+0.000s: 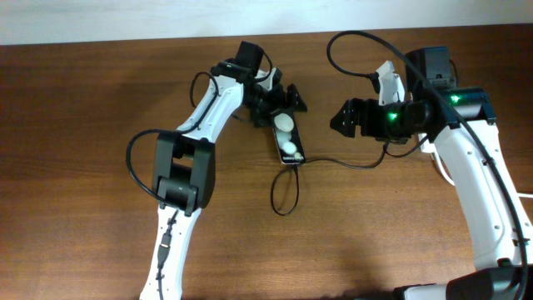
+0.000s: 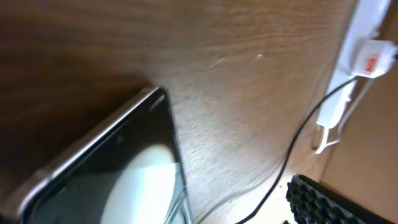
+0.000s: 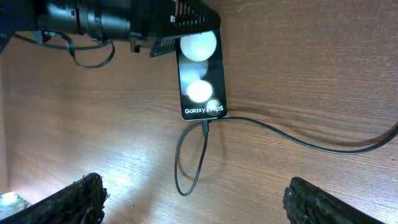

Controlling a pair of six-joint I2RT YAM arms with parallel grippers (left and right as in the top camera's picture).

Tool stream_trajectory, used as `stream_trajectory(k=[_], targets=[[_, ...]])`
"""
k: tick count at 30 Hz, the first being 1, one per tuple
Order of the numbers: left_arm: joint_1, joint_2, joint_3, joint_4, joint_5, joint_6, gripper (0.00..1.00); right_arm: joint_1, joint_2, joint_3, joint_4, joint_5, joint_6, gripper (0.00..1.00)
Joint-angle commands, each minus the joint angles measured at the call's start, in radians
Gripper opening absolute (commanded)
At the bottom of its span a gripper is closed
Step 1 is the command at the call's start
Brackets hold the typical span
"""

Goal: Plug charger to phone and switch on socket
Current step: 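Open the left gripper and lift it up away from the phone, then move the right gripper over the white power strip's orange switch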

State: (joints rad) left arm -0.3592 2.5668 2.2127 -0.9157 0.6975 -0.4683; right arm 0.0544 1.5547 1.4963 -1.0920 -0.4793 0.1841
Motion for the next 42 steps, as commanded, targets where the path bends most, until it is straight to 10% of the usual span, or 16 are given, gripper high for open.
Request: stream_trajectory(k=[1,9,19,42], targets=[[-0.001,0.022,-0.019,-0.079,-0.233,-0.044,0.99,0.005,-0.017,0.005,0.003,-0.006,-0.005,0.95],[0.0,0.021,0.023,-0.261,-0.471,-0.075,0.99,0.005,-0.017,0.005,0.003,-0.006,-0.02,0.95],[-0.003,0.018,0.743,-0.773,-0.62,0.203,0.99,0.005,-0.006,-0.022,-0.002,0.021,-0.019,0.99],[-0.013,-0.333,0.751,-0.772,-0.5,0.235,0.99,0.003,-0.004,-0.022,-0.015,0.073,-0.02,0.99]])
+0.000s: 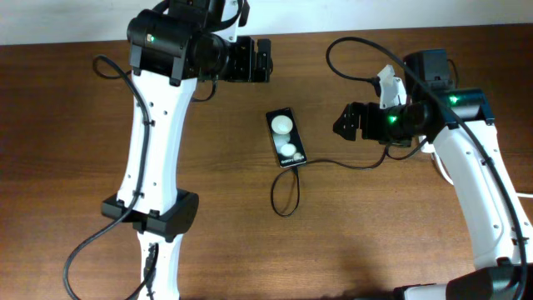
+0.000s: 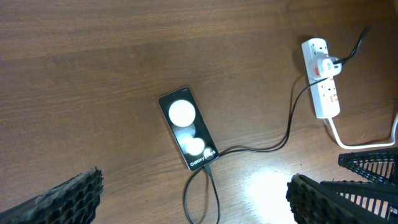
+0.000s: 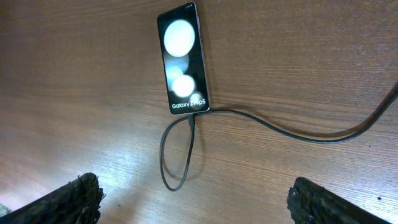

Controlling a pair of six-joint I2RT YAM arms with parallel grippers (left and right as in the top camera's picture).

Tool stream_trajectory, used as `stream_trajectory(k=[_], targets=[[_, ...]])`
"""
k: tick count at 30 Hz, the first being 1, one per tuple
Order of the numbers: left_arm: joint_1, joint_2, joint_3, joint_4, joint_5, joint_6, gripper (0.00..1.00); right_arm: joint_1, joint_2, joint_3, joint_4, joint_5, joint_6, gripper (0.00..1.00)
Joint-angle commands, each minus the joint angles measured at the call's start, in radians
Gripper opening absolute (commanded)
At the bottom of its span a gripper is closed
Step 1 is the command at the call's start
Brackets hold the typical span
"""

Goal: Plug charger to phone and switch on socket
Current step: 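Move the right gripper over the white power strip's orange switch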

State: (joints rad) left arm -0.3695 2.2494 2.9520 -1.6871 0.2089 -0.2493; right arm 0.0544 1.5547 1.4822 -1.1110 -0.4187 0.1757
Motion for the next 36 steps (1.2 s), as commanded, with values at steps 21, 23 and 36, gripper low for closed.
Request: stream_trajectory(k=[21,23,36], targets=[[-0.003,-0.015,0.012,-0.001,-0.011,0.016,0.99,-0.554,0.592,0.67,-0.285,-0.021,-0.338,0.99],[-0.003,-0.015,0.012,-0.001,-0.011,0.016,0.99,-0.553,0.598,0.67,-0.243,0.016,-0.32,0.99],[-0.003,-0.015,0.012,-0.001,-0.011,0.016,0.99,-0.551,0.832,0.67,-0.088,-0.068,-0.359,0.99]])
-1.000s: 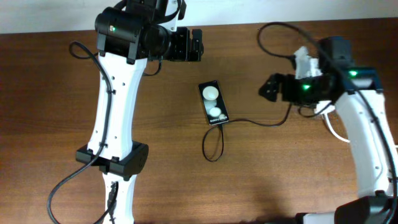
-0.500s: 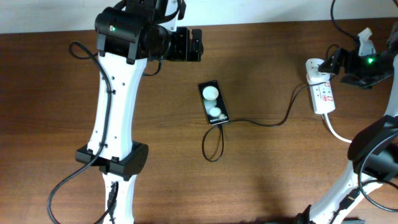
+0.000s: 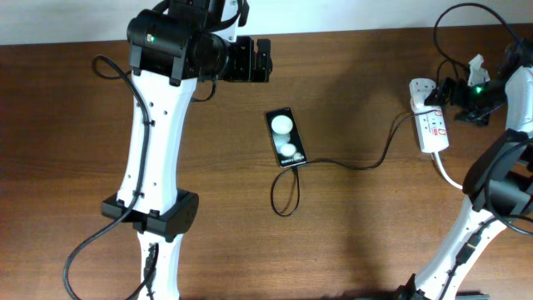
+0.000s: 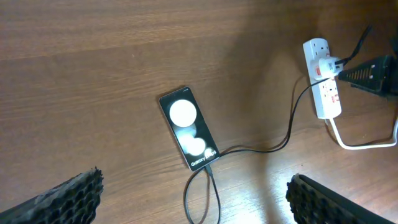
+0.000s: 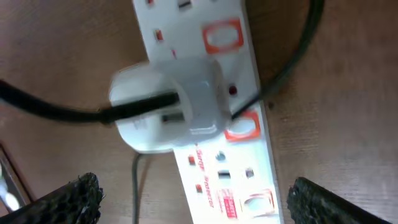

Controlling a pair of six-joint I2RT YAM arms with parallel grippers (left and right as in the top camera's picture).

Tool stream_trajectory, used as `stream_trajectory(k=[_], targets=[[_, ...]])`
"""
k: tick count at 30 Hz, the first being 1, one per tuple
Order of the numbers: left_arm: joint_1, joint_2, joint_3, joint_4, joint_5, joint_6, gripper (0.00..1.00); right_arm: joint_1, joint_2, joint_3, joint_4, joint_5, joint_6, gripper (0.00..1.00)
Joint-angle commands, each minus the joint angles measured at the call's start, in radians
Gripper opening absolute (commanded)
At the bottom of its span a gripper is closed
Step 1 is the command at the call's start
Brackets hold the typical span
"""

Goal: Plug charger to phone and switch on socket

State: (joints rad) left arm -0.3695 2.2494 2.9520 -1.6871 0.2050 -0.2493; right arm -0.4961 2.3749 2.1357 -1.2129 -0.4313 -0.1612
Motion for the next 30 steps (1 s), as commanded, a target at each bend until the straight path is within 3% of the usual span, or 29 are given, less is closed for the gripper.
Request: stream_trajectory(k=[1,8,30], targets=[[-0.003,-0.015,0.012,-0.001,-0.008,0.016,0.99,-0.001,0.015,0.016,0.021,-0.058,-0.022,0.99],[-0.003,-0.015,0.012,-0.001,-0.008,0.016,0.99,-0.001,0.074,0.016,0.066,-0.225,-0.052,0.99],[-0.003,-0.015,0.012,-0.001,-0.008,0.016,0.99,0.085,0.074,0.014,0.031,-0.228,-0.04,0.99]])
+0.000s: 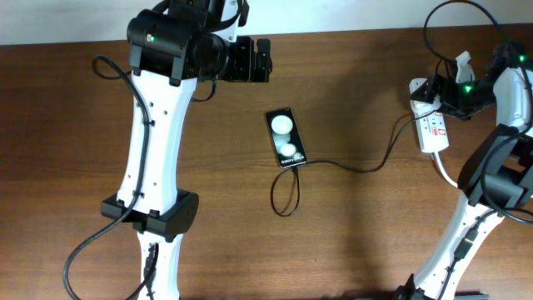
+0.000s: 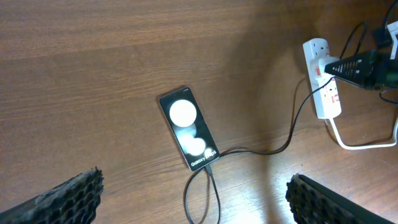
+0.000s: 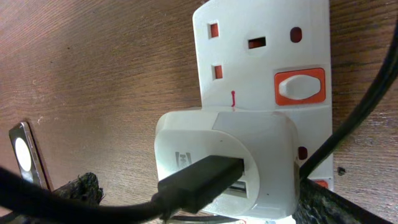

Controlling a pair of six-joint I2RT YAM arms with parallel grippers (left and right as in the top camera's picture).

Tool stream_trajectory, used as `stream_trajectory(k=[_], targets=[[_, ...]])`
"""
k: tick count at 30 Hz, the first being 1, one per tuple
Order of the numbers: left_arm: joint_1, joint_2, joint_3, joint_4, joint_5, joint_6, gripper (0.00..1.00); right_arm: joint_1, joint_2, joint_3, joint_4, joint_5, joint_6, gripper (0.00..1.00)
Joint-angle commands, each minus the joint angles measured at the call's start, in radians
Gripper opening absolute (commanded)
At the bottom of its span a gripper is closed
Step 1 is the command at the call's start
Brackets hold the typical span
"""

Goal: Plug charger to phone and switch on socket

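The black phone lies face up mid-table, also in the left wrist view. A black cable sits in its bottom end, loops, and runs right to the white charger adapter plugged into the white power strip. My right gripper is open, low over the strip's far end, its fingers on either side of the adapter. A red rocker switch shows beside an unused socket. My left gripper hangs open high above the table's back.
The strip's own white lead trails toward the front right. Black cables arc over the right arm at the back. The cable loop lies in front of the phone on the brown wooden table.
My right gripper has shifted a little left along the strip and come closer to it, so the adapter now sits between its open fingers. Left arm and phone are unmoved.
First my left gripper was low at the phone's top edge, the right one open to the phone's right, cable in the phone. Then the left arm stood raised at the back. Later the right gripper was at the strip on the right, and now straddles the adapter.
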State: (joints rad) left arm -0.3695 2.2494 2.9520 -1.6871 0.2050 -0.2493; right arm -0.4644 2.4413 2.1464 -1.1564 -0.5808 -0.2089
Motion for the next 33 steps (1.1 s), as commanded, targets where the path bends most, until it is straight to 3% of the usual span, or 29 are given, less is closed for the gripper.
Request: stream_trajectory(k=[1,12,18,33], targets=[[-0.003,-0.015,0.012,-0.001,-0.008,0.016,0.99,0.053,0.008,0.003,-0.033,-0.078,0.007,0.99],[-0.003,-0.015,0.012,-0.001,-0.008,0.016,0.99,0.048,0.008,0.003,0.001,-0.05,0.007,0.99],[-0.003,-0.015,0.012,-0.001,-0.007,0.016,0.99,-0.027,0.007,0.055,-0.016,-0.056,0.007,0.99],[-0.003,-0.015,0.012,-0.001,-0.007,0.016,0.99,0.015,0.008,0.004,-0.01,0.002,0.007,0.99]])
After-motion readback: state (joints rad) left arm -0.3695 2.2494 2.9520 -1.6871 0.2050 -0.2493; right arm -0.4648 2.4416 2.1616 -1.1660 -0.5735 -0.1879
